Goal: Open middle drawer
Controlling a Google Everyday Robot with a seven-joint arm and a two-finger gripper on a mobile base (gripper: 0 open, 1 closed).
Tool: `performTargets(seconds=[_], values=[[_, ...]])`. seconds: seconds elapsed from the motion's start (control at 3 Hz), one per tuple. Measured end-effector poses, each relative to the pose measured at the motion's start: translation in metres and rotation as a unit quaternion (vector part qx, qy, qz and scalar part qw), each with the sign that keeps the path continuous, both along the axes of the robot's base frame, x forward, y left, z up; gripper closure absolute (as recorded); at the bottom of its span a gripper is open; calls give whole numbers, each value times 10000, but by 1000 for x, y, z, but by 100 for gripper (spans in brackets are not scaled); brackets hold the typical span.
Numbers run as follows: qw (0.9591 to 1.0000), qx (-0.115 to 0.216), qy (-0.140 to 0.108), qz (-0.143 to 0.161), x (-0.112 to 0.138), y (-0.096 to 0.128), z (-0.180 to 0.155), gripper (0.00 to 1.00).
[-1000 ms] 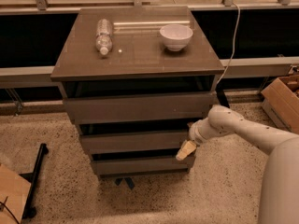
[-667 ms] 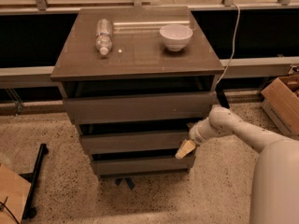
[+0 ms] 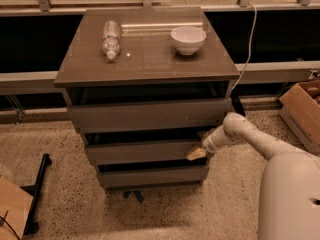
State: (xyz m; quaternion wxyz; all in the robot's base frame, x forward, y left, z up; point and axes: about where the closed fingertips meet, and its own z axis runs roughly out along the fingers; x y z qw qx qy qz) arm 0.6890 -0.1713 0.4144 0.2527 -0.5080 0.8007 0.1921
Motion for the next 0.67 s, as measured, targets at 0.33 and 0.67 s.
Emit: performTargets(seconds=[0.33, 0.67], values=[[10000, 0, 0, 0, 0, 0, 6, 61], [10000, 0, 0, 0, 0, 0, 13, 85]])
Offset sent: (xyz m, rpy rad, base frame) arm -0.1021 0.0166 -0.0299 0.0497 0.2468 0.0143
